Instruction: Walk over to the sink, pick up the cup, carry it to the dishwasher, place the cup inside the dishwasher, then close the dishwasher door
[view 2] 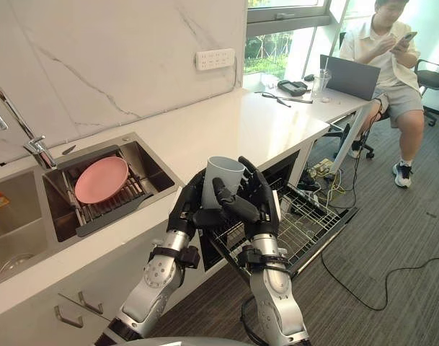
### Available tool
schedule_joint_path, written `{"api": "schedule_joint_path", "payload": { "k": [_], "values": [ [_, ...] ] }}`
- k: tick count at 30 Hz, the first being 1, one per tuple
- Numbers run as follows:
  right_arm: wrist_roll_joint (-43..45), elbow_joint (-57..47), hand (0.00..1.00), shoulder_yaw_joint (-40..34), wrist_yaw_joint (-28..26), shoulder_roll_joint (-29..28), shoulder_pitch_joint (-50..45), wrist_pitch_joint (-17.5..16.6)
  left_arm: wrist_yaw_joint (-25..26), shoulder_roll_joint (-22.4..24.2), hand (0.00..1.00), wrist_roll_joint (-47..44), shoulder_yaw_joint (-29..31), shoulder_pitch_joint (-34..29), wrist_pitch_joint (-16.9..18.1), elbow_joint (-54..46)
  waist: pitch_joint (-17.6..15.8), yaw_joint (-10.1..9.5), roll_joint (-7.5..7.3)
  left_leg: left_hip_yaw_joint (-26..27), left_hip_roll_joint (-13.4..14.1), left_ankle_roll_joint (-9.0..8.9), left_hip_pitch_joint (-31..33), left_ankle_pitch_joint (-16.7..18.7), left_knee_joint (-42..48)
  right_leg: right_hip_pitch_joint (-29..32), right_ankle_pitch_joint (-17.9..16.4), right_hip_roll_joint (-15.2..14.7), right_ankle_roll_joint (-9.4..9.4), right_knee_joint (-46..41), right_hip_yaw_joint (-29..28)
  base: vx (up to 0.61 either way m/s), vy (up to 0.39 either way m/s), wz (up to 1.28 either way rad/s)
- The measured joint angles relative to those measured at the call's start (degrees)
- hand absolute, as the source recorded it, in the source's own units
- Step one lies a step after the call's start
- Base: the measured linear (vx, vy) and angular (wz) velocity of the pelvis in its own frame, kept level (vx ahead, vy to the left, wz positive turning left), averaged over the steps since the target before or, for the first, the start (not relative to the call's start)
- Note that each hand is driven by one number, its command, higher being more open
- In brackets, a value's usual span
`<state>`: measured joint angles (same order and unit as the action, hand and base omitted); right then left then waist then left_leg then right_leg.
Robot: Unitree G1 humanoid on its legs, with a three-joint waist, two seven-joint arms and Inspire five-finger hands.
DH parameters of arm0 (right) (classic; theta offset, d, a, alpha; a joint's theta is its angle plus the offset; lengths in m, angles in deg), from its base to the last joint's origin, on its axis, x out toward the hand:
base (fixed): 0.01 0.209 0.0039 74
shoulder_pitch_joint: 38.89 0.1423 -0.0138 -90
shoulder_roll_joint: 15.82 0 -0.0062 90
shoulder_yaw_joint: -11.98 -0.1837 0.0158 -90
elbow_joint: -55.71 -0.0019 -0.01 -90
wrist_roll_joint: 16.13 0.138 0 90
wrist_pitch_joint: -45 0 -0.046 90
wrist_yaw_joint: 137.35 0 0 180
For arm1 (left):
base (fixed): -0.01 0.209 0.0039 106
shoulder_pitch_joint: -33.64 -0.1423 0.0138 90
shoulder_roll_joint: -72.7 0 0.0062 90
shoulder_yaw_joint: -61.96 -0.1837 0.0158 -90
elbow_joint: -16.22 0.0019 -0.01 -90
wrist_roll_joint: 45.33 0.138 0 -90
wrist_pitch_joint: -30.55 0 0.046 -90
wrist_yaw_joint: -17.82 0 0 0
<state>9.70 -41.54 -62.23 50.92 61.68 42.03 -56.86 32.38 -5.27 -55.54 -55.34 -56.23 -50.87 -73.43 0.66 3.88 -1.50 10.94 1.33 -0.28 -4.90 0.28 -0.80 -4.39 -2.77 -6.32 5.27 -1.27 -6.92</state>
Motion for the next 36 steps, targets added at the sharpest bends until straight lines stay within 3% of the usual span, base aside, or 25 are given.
{"api": "schedule_joint_path", "payload": {
  "k": [11,18,36],
  "values": [
    [-0.2,0.1,0.30,-7.0,-0.4,-2.7,-0.1,0.5,-1.5,0.7,0.90,0.0,4.6,-0.3,0.2,-5.5,0.0,-0.02,-0.08,-0.2,-0.1,-0.03,-0.7,-0.4,-1.5,-0.3,0.0,0.0,0.00,0.3,0.4,0.00,-0.003,0.01],
    [-0.3,0.0,0.30,-13.2,-0.1,-2.8,-0.2,0.5,-2.5,0.7,0.90,-3.7,9.4,-4.1,0.9,-9.1,0.0,-0.01,-0.08,-0.2,-0.1,-0.10,-1.5,-0.8,-3.0,-0.5,0.0,0.1,0.01,0.4,0.5,0.00,0.000,0.00],
    [-4.6,-0.7,0.30,-22.9,-1.1,-3.4,-5.9,1.9,-13.7,0.0,0.90,-7.8,10.0,-17.5,0.6,-6.2,-1.9,0.05,0.39,-0.1,-0.1,-0.27,-1.1,-0.7,-3.6,0.0,-0.1,0.1,0.13,0.8,0.7,0.00,-0.018,0.00]
  ]
}}
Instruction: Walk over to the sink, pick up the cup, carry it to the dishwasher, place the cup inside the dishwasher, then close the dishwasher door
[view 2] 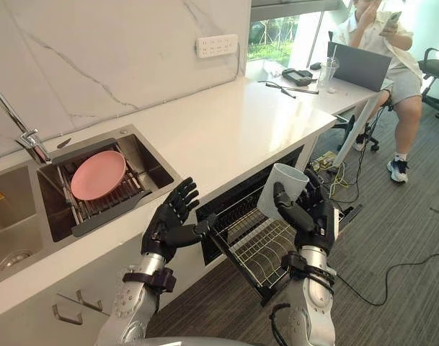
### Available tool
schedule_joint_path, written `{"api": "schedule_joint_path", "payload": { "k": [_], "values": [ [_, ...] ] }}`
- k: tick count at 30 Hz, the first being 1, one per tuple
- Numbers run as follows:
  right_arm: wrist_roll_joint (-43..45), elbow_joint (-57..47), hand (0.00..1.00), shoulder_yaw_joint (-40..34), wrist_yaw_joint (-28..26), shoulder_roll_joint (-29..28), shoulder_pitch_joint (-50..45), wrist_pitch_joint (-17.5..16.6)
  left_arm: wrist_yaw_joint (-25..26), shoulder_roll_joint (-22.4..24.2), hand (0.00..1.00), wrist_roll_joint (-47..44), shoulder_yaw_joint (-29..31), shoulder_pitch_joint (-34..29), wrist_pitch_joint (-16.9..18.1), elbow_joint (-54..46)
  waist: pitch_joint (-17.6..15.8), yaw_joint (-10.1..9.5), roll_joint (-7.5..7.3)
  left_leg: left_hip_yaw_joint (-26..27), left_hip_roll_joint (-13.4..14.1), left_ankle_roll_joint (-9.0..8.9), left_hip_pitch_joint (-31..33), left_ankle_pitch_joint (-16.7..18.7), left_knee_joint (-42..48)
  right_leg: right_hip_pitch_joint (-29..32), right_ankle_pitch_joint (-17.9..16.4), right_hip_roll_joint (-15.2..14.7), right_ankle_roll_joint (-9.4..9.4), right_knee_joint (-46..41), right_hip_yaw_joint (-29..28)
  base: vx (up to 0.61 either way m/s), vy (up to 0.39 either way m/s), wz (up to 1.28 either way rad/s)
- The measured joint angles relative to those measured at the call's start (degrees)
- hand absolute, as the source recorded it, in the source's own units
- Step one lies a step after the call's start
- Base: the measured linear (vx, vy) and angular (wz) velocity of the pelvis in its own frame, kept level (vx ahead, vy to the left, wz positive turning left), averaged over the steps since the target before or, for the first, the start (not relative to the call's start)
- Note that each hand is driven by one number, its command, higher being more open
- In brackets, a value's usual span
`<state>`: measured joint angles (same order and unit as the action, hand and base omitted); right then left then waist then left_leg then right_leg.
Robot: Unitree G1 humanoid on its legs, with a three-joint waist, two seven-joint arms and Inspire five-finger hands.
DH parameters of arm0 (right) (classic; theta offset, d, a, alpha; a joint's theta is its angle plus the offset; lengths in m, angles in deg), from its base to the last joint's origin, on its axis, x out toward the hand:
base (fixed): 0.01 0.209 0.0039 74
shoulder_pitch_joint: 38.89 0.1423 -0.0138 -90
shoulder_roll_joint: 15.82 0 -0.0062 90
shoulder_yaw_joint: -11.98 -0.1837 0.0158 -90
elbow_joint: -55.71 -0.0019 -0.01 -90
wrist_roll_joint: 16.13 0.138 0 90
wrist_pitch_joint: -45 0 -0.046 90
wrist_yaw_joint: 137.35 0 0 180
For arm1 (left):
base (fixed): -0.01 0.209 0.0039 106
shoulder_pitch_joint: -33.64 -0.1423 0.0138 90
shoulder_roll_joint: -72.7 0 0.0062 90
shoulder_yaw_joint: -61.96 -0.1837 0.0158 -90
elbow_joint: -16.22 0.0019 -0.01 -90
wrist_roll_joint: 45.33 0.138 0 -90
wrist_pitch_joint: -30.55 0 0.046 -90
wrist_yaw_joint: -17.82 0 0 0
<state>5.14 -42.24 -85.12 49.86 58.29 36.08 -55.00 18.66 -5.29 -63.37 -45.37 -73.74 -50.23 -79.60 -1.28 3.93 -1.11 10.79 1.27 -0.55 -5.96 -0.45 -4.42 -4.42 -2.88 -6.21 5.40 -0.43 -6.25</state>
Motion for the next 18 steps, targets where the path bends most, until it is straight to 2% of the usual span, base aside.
{"api": "schedule_joint_path", "payload": {
  "k": [7,14,18],
  "values": [
    [-4.3,3.6,0.30,-0.4,-2.7,2.7,-1.3,0.6,-2.8,-1.0,0.90,0.3,2.4,-1.0,-1.2,15.3,-0.4,0.09,0.16,-0.2,0.1,-0.17,0.5,0.1,0.0,0.2,0.0,0.0,-0.01,0.3,0.3,-0.02,-0.036,0.02],
    [-12.3,11.5,0.30,-0.2,-3.6,5.4,-1.1,1.9,-3.3,-3.5,0.90,7.5,5.5,-1.2,-1.4,30.9,-1.0,-0.06,0.94,-1.3,0.0,-0.01,2.5,0.0,0.5,1.6,-0.2,-0.2,-0.05,0.3,1.4,-0.01,-0.033,0.08],
    [-16.9,13.9,0.30,0.1,-3.5,7.7,0.3,2.1,-2.3,-4.1,0.90,11.3,7.8,-1.2,-1.4,35.9,-3.3,-0.10,1.05,-2.1,-0.1,-0.03,3.8,0.0,1.2,2.1,-0.2,-0.2,-0.06,0.3,2.3,-0.01,-0.037,0.10]
  ]
}}
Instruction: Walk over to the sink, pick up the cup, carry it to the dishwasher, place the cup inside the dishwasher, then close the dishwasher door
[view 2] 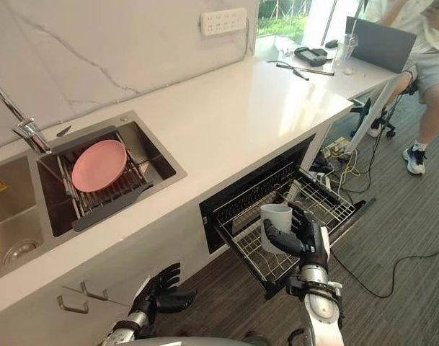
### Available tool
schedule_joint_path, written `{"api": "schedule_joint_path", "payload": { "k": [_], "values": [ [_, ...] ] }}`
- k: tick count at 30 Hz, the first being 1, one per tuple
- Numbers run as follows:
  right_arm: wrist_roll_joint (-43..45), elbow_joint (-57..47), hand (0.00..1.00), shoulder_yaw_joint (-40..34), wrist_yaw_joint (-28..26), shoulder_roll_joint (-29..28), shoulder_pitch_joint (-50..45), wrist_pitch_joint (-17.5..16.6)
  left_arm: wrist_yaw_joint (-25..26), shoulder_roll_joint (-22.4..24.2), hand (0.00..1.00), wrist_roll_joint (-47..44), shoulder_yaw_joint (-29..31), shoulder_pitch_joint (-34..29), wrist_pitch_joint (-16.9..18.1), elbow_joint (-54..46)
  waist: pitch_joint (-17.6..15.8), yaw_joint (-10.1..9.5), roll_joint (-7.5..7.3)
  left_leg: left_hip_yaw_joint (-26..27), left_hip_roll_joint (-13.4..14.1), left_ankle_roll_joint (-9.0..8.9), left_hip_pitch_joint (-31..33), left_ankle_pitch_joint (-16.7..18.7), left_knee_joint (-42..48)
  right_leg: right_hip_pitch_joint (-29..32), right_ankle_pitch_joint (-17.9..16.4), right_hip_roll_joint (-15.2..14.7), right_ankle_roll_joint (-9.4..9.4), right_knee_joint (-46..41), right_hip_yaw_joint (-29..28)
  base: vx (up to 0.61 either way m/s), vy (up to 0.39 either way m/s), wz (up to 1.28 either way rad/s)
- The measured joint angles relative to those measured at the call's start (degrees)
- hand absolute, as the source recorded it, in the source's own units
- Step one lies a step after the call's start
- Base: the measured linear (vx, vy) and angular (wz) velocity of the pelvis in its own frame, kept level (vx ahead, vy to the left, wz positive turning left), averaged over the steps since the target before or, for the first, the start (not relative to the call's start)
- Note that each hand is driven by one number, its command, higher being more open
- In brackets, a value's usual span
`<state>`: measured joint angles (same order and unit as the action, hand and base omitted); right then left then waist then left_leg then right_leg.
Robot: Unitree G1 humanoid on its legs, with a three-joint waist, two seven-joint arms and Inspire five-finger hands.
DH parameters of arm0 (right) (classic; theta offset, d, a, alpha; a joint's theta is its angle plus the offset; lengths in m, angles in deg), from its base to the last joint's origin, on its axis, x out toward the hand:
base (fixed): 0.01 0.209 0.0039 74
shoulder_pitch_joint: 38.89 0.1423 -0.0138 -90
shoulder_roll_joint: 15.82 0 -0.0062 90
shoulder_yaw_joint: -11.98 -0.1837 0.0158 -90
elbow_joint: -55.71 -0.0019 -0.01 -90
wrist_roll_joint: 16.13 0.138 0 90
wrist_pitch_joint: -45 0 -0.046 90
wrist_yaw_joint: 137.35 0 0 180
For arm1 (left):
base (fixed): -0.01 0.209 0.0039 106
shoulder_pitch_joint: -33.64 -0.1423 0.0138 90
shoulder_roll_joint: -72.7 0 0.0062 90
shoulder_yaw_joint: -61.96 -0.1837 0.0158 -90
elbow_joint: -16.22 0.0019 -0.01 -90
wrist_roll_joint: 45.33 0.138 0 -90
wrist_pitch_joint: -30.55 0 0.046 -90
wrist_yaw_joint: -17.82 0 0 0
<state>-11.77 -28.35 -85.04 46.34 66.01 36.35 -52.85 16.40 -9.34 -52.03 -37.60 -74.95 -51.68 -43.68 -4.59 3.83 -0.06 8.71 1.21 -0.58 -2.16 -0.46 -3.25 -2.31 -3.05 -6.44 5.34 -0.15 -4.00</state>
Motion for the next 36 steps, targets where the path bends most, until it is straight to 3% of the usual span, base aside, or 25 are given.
{"api": "schedule_joint_path", "payload": {
  "k": [3,11,15,28,29,36],
  "values": [
    [-2.9,1.4,0.30,0.0,0.3,1.7,3.2,0.1,1.0,0.0,0.90,0.0,1.2,0.8,0.1,1.9,-2.3,-0.28,0.35,-0.4,0.0,-0.13,2.4,0.2,2.1,1.5,0.0,-0.2,0.02,-0.7,0.3,-0.04,-0.023,0.08],
    [-9.0,7.8,0.30,0.5,3.3,6.6,14.7,0.7,3.4,0.3,0.90,0.0,3.7,6.3,0.5,4.3,-9.6,-1.66,3.16,-1.8,1.0,0.02,12.1,2.8,11.9,7.2,0.4,0.3,0.09,-3.9,1.3,-0.06,-0.010,0.09],
    [-12.3,10.5,0.30,0.6,5.3,7.9,18.8,1.3,4.4,0.7,0.90,0.0,4.7,8.8,1.2,4.2,-13.2,-1.77,3.49,-2.5,1.6,0.38,16.4,3.7,15.7,10.5,0.4,0.5,0.08,-5.9,1.7,-0.07,-0.004,0.06],
    [-15.9,18.3,0.30,1.6,10.2,9.0,29.1,4.1,6.6,1.8,0.90,-0.1,4.7,12.8,2.6,4.2,-18.0,-2.96,4.39,-3.7,1.4,0.84,20.5,3.6,17.6,13.7,0.5,0.4,0.12,-7.3,2.8,-0.02,0.000,0.05],
    [-16.4,18.4,0.90,1.9,10.4,9.3,29.9,4.4,6.6,1.8,0.90,-0.1,4.7,13.2,2.7,4.2,-18.4,-2.95,4.42,-3.8,1.3,0.87,20.6,3.6,17.6,13.7,0.5,0.3,0.12,-7.4,2.9,0.01,0.011,0.05],
    [-18.0,21.6,0.90,3.1,10.8,9.2,32.5,5.0,7.7,1.9,0.90,-0.1,4.7,14.2,2.7,4.3,-18.9,-3.12,4.34,-4.1,0.8,0.94,20.7,3.5,17.6,13.6,0.5,0.1,0.10,-7.4,3.2,0.01,0.006,0.02]
  ]
}}
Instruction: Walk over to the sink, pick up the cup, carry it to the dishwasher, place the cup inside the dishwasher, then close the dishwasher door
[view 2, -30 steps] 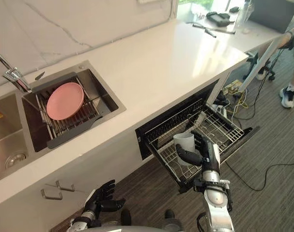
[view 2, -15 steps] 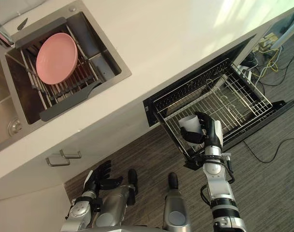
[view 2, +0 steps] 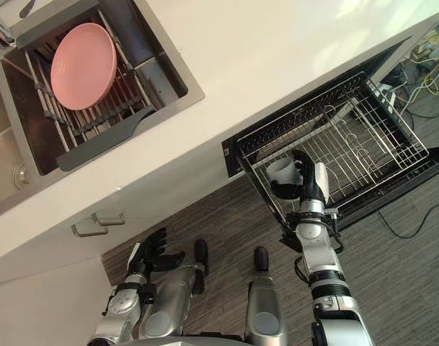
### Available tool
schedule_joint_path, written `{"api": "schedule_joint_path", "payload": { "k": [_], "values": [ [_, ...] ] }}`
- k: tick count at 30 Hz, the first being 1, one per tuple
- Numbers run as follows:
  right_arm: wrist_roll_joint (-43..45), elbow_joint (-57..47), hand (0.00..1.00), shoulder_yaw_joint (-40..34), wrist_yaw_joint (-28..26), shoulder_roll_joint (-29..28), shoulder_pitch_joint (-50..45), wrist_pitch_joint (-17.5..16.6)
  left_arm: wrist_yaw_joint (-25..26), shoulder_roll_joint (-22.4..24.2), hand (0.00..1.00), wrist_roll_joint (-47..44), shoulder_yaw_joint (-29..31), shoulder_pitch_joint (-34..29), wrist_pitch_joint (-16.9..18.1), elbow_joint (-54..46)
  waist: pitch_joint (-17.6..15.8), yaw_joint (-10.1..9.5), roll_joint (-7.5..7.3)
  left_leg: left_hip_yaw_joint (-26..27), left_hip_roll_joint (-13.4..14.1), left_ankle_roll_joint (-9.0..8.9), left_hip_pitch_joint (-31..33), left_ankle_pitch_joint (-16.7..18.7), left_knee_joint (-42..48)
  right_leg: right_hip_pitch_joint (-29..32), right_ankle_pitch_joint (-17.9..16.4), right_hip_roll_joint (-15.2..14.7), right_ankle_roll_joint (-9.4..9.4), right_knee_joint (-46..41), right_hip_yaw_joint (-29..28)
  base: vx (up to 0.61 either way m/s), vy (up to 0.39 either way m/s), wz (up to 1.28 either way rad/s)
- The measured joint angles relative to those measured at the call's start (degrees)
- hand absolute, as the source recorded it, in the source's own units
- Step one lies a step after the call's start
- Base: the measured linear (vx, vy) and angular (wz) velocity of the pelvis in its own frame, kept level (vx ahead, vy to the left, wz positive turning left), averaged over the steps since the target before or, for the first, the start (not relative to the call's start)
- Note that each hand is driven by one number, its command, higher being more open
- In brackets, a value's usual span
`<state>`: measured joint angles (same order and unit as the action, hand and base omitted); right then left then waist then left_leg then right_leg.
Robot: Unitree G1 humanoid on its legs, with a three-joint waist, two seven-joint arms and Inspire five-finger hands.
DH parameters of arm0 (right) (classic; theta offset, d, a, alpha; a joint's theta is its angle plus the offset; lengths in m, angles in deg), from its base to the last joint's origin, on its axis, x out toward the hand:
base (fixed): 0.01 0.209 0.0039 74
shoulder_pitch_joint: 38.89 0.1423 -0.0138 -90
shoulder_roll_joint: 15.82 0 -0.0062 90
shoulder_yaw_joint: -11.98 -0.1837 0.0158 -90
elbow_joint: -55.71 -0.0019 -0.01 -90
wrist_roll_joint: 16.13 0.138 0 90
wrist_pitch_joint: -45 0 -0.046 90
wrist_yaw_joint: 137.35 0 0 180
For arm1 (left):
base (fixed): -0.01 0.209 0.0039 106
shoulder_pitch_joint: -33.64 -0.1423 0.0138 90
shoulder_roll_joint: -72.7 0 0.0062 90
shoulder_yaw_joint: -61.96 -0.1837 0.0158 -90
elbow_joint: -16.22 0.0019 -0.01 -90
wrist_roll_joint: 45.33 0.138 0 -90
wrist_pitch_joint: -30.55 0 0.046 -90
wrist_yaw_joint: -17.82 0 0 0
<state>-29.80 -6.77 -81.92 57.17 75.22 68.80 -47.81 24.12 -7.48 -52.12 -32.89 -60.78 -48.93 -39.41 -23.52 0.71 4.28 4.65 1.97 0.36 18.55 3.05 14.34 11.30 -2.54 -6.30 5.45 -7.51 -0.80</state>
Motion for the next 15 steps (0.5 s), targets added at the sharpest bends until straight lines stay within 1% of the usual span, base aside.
{"api": "schedule_joint_path", "payload": {
  "k": [3,11,15],
  "values": [
    [0.0,0.2,0.90,0.0,0.0,-0.3,0.1,0.1,0.0,0.0,0.90,0.0,-0.1,0.1,0.0,0.2,-0.5,0.02,-0.07,0.0,0.0,0.08,0.0,-0.1,0.0,0.0,0.0,0.0,-0.02,0.0,0.0,0.00,0.000,0.00],
    [0.1,-0.1,0.90,0.5,-0.3,-2.0,-0.5,0.2,0.0,0.0,0.90,0.0,-0.2,0.1,0.0,0.4,-0.6,0.02,-0.09,0.4,0.6,0.03,-0.6,-0.1,-0.2,-0.2,0.0,0.3,-0.14,0.0,-0.4,0.00,-0.007,-0.02],
    [0.1,-3.0,0.90,0.5,-0.5,-3.1,-2.9,0.2,0.0,0.0,0.90,0.0,-0.2,0.3,0.0,0.4,-0.5,0.02,-0.16,0.7,0.7,-0.03,-1.1,-0.2,-0.7,-0.4,0.1,0.3,-0.21,0.2,-0.7,0.00,-0.002,-0.02]
  ]
}}
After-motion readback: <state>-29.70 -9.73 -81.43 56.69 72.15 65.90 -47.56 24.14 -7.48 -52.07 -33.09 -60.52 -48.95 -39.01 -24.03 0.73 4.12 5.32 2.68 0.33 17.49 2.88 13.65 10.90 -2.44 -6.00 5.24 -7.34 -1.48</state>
